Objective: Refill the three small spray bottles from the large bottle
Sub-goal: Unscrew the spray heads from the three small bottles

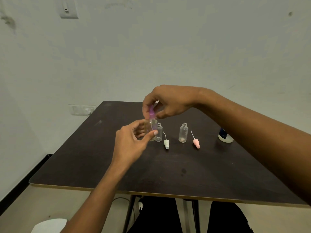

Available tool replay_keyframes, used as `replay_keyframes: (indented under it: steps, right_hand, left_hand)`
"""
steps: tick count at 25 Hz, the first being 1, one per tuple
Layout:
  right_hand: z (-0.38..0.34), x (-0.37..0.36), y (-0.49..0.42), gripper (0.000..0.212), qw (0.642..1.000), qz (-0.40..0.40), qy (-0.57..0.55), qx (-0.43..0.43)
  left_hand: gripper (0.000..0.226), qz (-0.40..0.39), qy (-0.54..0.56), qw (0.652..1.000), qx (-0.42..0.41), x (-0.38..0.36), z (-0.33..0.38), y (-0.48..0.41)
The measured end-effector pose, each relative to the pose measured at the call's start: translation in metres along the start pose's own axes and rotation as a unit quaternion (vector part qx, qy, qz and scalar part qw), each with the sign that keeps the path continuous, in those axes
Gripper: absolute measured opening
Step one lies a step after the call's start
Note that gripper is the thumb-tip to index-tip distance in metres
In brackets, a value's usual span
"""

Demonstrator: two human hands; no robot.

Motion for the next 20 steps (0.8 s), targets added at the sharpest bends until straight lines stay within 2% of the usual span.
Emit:
replay_keyframes:
  steps: [2, 6, 8, 10, 11, 14, 17, 20]
  right_hand:
    - [-0.001, 0.000, 0.001, 0.033, 1.000, 0.018, -0.021, -0.002]
    - [0.001, -0.003, -0.001, 0.033, 0.994, 0.085, 0.025, -0.071]
    - [0.000, -0.002, -0.001, 0.031, 0.994, 0.074, 0.018, -0.083]
    - [-0.004, 0.000, 0.000, 0.009, 0.997, 0.041, 0.018, -0.057]
    - [-0.008, 0.000, 0.003, 0.007, 0.999, 0.016, 0.022, -0.043]
    - [-0.012, 0.001, 0.004, 0.026, 1.000, 0.003, 0.010, -0.027]
    - [-0.009, -0.001, -0.001, 0.027, 0.995, 0.067, 0.029, -0.064]
    - [-0.005, -0.004, -0.004, 0.024, 0.995, 0.053, 0.001, -0.090]
  left_hand:
    - [0.051, 0.002, 0.000, 1.000, -0.001, 0.001, 0.002, 0.000]
    - [0.055, 0.011, -0.021, 1.000, -0.011, -0.001, 0.004, -0.002]
    - [0.056, 0.010, -0.021, 1.000, -0.016, -0.001, 0.005, -0.002]
    - [0.056, 0.010, -0.017, 1.000, -0.017, 0.001, 0.003, -0.002]
    - [0.055, 0.012, -0.014, 1.000, -0.013, 0.002, 0.002, -0.002]
    - [0.057, 0.014, -0.011, 1.000, -0.008, 0.002, 0.000, -0.001]
    - [0.059, 0.018, -0.015, 1.000, -0.006, 0.001, -0.002, -0.002]
    - [0.060, 0.016, -0.025, 0.999, -0.014, 0.001, -0.004, -0.003]
Point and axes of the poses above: each hand's wrist, its own y-axis away from the middle knuckle, its own x-axis out of the back of the hand, z = x × y, the point moved 4 cm from there along -y, towards the middle knuckle, and after that the axes turned 7 degrees about -z, right-handed, at the moved point
